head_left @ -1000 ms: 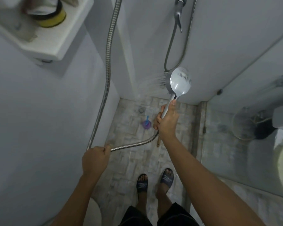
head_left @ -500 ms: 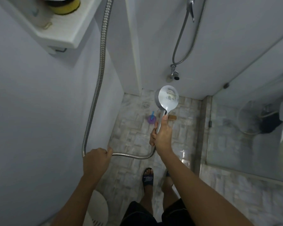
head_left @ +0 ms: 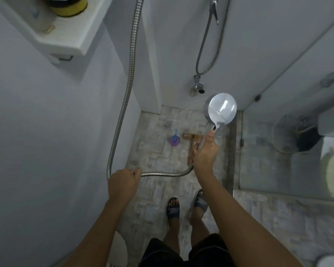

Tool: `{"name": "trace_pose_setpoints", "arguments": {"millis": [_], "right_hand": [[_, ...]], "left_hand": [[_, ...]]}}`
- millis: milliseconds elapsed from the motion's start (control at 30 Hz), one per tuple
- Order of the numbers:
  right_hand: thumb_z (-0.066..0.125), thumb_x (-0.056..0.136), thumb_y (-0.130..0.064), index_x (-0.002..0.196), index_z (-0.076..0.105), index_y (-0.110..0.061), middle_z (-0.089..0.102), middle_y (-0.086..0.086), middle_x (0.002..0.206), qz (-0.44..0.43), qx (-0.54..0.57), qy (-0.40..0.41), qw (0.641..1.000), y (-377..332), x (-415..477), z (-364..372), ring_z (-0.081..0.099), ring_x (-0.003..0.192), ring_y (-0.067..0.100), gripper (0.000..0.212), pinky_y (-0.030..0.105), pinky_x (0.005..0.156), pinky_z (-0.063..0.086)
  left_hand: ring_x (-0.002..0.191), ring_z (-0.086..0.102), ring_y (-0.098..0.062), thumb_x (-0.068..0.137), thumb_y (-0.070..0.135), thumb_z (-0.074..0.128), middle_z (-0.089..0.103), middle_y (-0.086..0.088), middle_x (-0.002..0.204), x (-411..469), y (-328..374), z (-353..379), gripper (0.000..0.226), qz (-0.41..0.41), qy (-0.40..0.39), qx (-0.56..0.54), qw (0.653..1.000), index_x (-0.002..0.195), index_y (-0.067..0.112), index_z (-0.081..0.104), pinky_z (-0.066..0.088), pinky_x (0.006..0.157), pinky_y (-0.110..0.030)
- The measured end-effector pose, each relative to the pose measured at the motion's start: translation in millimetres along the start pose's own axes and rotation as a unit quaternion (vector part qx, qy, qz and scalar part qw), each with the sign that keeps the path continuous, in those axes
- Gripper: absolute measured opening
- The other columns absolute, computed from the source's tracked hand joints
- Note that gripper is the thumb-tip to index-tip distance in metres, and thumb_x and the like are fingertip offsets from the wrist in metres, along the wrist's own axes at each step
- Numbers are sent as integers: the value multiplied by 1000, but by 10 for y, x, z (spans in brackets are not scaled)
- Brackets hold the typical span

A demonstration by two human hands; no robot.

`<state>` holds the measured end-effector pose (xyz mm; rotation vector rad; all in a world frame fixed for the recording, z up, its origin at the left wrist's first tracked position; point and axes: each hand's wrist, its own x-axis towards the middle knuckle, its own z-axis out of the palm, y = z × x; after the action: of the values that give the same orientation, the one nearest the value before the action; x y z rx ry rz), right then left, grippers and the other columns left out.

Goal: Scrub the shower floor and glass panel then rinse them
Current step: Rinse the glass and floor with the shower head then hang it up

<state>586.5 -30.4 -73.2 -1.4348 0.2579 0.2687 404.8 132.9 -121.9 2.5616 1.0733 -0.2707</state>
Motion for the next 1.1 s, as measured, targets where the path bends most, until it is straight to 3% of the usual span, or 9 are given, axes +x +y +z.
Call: {"name": "trace_pose_setpoints", "arguments": {"millis": [133,267,333,500,633,733,1100], "right_hand": [[34,103,-61,73,48,-10,36,7,51,26,34,28,999,-47,55,-64,33,39,15,61,23,39,33],[32,105,-53,71,45,-12,35,5,47,26,30,-5,999,-42,-41,-108,31,33,14,56,18,36,29],[32,105,-56,73,46,-11,35,2,45,52,46,-16,997,-28,-99,-108,30,31,12,57,17,35,28],[41,78,-82,68,47,-16,30,4,45,104,77,-55,990,93,-210,-59,27,35,14,67,20,41,29],[39,83,-79,67,49,-15,30,5,44,142,74,-67,985,183,-297,-8,28,32,14,66,20,39,29],[36,88,-77,64,51,-17,31,5,43,173,63,-83,979,253,-374,15,28,32,15,66,20,39,30],[35,95,-74,60,49,-18,30,5,45,217,24,-99,971,491,-604,58,26,33,14,67,19,40,29]], "left_hand": [[42,44,-18,95,41,41,42,6,42,-47,103,-28,58,12,3,-6,1000,40,25,34,20,43,-24],[53,57,-25,99,38,51,61,-8,55,-108,75,16,57,2,-13,21,1000,47,17,46,35,50,-29],[55,58,-25,100,38,51,63,-9,58,-139,47,14,55,-3,-19,32,999,50,15,53,35,52,-29],[49,53,-23,98,43,41,47,1,48,-172,-117,-51,58,8,-6,42,999,46,17,48,28,49,-28],[39,45,-17,88,50,30,44,5,41,-176,-259,-73,59,17,7,45,999,42,18,46,23,43,-24],[35,36,-11,89,48,34,38,8,38,-181,-325,-62,57,21,9,39,999,40,20,42,16,42,-21],[32,31,-13,88,49,29,28,10,37,-175,-449,18,55,44,35,47,997,39,25,30,13,42,-19]]}}
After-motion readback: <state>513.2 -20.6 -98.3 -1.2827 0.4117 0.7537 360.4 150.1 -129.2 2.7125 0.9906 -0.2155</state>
